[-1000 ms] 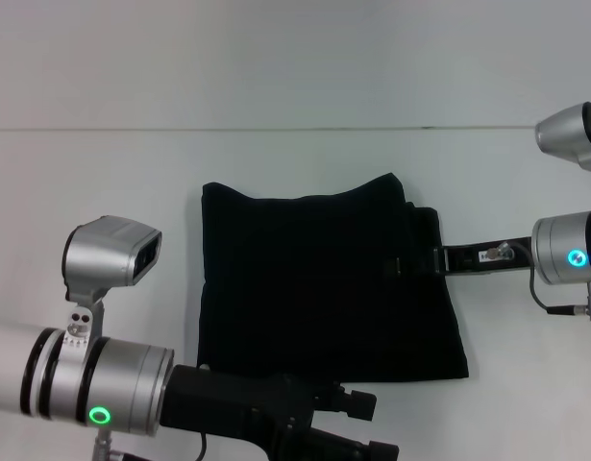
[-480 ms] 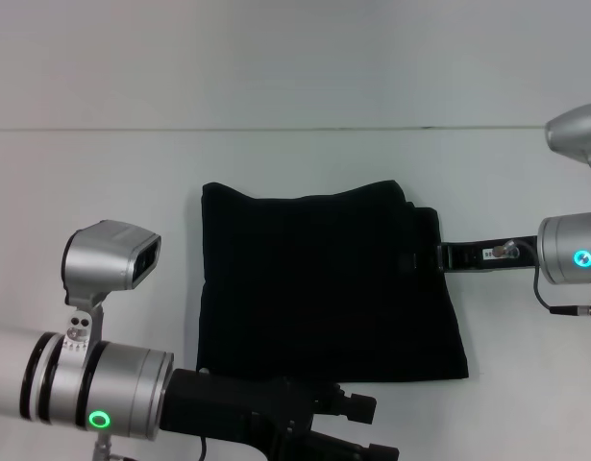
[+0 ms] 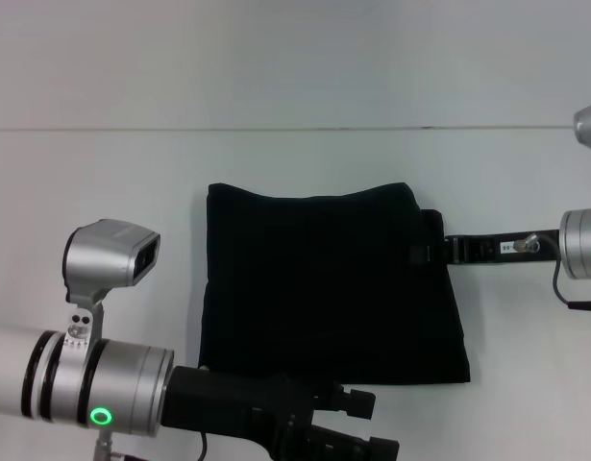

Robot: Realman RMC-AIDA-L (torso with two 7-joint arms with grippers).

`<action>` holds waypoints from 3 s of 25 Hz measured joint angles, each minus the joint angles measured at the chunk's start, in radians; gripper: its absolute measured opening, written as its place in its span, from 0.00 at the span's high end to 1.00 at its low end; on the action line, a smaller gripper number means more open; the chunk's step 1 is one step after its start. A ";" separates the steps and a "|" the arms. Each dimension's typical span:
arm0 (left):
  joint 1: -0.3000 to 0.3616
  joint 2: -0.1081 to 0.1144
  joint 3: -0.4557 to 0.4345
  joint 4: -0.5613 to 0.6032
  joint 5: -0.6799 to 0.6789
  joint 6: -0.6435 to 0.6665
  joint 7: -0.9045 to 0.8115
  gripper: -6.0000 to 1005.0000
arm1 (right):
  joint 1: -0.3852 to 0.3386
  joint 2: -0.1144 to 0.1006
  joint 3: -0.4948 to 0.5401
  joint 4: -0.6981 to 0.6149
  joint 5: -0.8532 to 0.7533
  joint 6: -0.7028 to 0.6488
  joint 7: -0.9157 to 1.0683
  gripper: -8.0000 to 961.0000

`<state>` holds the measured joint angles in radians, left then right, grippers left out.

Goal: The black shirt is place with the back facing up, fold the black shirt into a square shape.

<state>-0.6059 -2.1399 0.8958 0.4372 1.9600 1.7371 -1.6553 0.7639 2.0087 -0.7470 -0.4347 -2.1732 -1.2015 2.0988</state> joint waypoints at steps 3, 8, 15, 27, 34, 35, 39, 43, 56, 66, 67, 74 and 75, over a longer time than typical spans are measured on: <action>0.000 0.000 0.000 0.000 0.000 -0.012 -0.014 0.05 | -0.002 0.001 0.000 -0.025 0.000 -0.027 0.000 0.94; 0.000 -0.001 -0.008 0.000 -0.003 -0.014 -0.016 0.05 | -0.002 -0.001 0.000 -0.053 0.001 -0.062 0.000 0.94; 0.002 -0.003 -0.029 -0.002 -0.003 -0.014 -0.017 0.05 | -0.013 -0.001 0.019 -0.096 0.001 -0.127 0.000 0.94; -0.011 -0.007 -0.029 -0.002 -0.003 -0.016 -0.040 0.05 | -0.056 -0.004 0.015 -0.111 -0.013 -0.134 0.001 0.94; -0.014 -0.007 -0.034 -0.002 -0.016 -0.053 -0.055 0.06 | -0.068 0.000 0.013 -0.093 -0.068 -0.118 -0.001 0.88; -0.016 -0.006 -0.043 -0.002 -0.023 -0.067 -0.057 0.06 | -0.073 0.000 0.015 -0.093 -0.069 -0.110 0.000 0.87; -0.022 0.004 -0.119 -0.002 -0.033 -0.132 -0.073 0.06 | -0.094 -0.011 0.022 -0.098 -0.068 -0.076 0.009 0.79; -0.032 0.020 -0.195 -0.001 -0.033 -0.193 -0.114 0.06 | -0.100 -0.042 0.050 -0.107 -0.065 -0.084 0.013 0.60; -0.025 0.028 -0.224 0.008 -0.038 -0.207 -0.116 0.06 | -0.027 -0.051 0.143 -0.185 -0.037 -0.115 -0.003 0.30; -0.012 0.034 -0.225 0.019 -0.032 -0.209 -0.112 0.05 | 0.083 0.021 0.090 -0.024 -0.036 0.061 -0.211 0.54; -0.012 0.034 -0.225 0.019 -0.031 -0.210 -0.113 0.05 | 0.087 0.028 0.076 -0.012 -0.036 0.083 -0.225 0.58; -0.012 0.033 -0.224 0.013 -0.030 -0.213 -0.117 0.05 | 0.094 0.071 -0.033 0.026 -0.038 0.242 -0.292 0.89; -0.011 0.033 -0.223 0.013 -0.030 -0.213 -0.118 0.05 | 0.094 0.073 -0.050 0.029 -0.038 0.264 -0.292 0.91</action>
<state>-0.6172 -2.1073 0.6727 0.4500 1.9298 1.5237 -1.7728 0.8576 2.0822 -0.7968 -0.4055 -2.2111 -0.9374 1.8065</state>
